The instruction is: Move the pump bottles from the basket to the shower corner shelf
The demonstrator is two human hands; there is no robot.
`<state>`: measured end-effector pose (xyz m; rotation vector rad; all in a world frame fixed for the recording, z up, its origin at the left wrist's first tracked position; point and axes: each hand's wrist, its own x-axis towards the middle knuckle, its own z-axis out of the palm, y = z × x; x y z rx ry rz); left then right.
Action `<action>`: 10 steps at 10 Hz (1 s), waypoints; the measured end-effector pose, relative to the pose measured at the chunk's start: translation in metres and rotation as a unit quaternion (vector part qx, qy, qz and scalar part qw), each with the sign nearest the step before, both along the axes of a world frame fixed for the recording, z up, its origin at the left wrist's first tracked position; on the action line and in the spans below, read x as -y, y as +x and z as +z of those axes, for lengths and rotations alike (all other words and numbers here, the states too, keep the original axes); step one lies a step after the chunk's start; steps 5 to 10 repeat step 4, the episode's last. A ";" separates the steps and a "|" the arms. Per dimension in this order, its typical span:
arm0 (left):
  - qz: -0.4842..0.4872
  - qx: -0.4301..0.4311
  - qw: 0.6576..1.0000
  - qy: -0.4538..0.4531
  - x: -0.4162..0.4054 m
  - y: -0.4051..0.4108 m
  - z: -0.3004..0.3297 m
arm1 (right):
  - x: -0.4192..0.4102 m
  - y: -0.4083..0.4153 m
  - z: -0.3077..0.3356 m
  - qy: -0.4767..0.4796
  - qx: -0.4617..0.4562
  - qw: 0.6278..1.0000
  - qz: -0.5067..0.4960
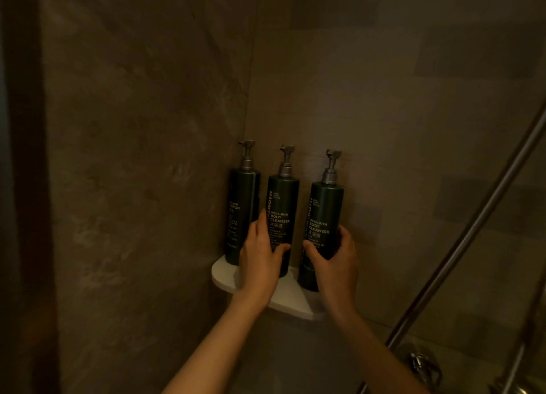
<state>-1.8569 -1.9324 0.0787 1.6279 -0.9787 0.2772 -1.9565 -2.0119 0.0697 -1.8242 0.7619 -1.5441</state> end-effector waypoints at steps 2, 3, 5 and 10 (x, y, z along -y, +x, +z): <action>-0.015 -0.006 1.000 0.008 -0.005 -0.002 0.001 | -0.003 -0.002 0.001 0.003 -0.018 1.000 0.009; -0.016 0.006 1.000 0.000 -0.008 -0.002 -0.007 | -0.006 -0.009 -0.003 0.009 -0.028 0.999 0.015; 0.000 0.023 1.000 0.009 -0.017 0.000 -0.016 | -0.014 -0.021 -0.007 -0.006 -0.050 0.999 -0.005; 0.000 0.023 1.000 0.009 -0.017 0.000 -0.016 | -0.014 -0.021 -0.007 -0.006 -0.050 0.999 -0.005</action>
